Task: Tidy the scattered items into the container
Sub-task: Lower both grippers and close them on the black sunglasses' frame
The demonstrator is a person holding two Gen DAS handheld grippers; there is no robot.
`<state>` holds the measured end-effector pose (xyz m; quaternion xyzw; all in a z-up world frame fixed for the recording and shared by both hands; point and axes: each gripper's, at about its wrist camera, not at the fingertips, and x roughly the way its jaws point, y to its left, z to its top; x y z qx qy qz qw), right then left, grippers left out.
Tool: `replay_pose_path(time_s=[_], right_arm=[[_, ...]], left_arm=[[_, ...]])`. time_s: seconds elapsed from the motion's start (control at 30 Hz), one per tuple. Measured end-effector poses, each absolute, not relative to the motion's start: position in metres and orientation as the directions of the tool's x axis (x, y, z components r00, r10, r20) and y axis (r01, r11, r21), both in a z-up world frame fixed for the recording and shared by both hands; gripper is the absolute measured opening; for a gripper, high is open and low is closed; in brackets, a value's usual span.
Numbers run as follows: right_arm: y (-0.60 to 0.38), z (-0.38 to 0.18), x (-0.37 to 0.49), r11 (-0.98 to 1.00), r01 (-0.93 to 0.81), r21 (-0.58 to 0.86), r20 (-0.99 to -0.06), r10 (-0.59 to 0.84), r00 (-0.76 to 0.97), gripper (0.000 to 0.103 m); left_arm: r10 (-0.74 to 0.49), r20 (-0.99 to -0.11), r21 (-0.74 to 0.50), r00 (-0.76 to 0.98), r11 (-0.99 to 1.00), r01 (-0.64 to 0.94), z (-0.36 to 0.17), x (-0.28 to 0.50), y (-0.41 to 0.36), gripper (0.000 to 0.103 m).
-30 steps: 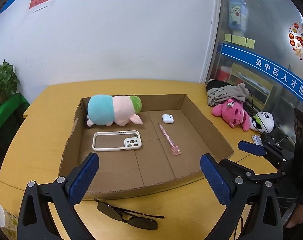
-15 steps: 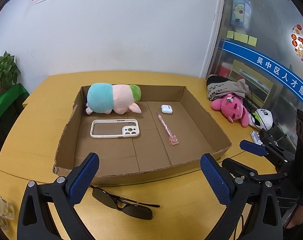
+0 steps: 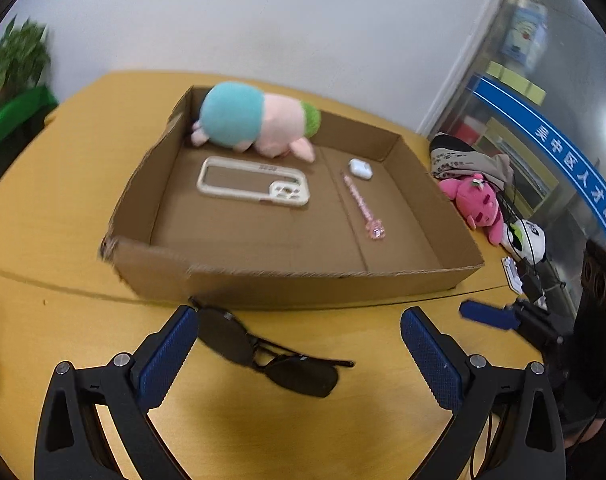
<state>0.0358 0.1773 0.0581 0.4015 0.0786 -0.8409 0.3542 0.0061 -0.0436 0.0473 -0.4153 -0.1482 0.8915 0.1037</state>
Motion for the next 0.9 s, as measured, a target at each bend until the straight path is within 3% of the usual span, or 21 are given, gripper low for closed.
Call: replay_pose_path(time_s=[0.13,0.53,0.6,0.63,0.67,0.73,0.9], right_arm=[[0.144,0.031,0.039,-0.644,0.746,0.168,-0.774,-0.555,-0.304,0.077],[0.064,-0.017,0.031,-0.501,0.865,0.038,-0.859,-0.458,-0.228,0.076],[0.061,-0.024,0.031,-0.501,0.864,0.056,-0.872,-0.445,-0.202,0.065],[0.061,-0.026,0.032,-0.502,0.863,0.058,-0.875,-0.441,-0.198,0.05],[0.062,-0.028,0.033,-0.506,0.86,0.06,-0.878,-0.437,-0.196,0.041],[0.067,-0.027,0.035,-0.53,0.845,0.073,-0.877,-0.437,-0.199,0.033],[0.08,-0.026,0.052,-0.586,0.805,0.088,-0.869,-0.44,-0.225,0.03]], left_arm=[[0.335,-0.728,-0.424,-0.598,-0.906,0.01,0.024,0.004,-0.071,0.103],[0.373,-0.771,-0.489,-0.516,-0.866,0.106,-0.016,-0.008,-0.094,0.102],[0.387,-0.774,-0.501,-0.501,-0.858,0.111,-0.019,-0.011,-0.092,0.102],[0.386,-0.779,-0.499,-0.495,-0.859,0.115,-0.02,-0.013,-0.091,0.102],[0.382,-0.786,-0.493,-0.486,-0.862,0.12,-0.022,-0.016,-0.089,0.102],[0.383,-0.794,-0.49,-0.471,-0.863,0.124,-0.025,-0.018,-0.086,0.101],[0.38,-0.833,-0.465,-0.402,-0.875,0.135,-0.039,-0.025,-0.07,0.091]])
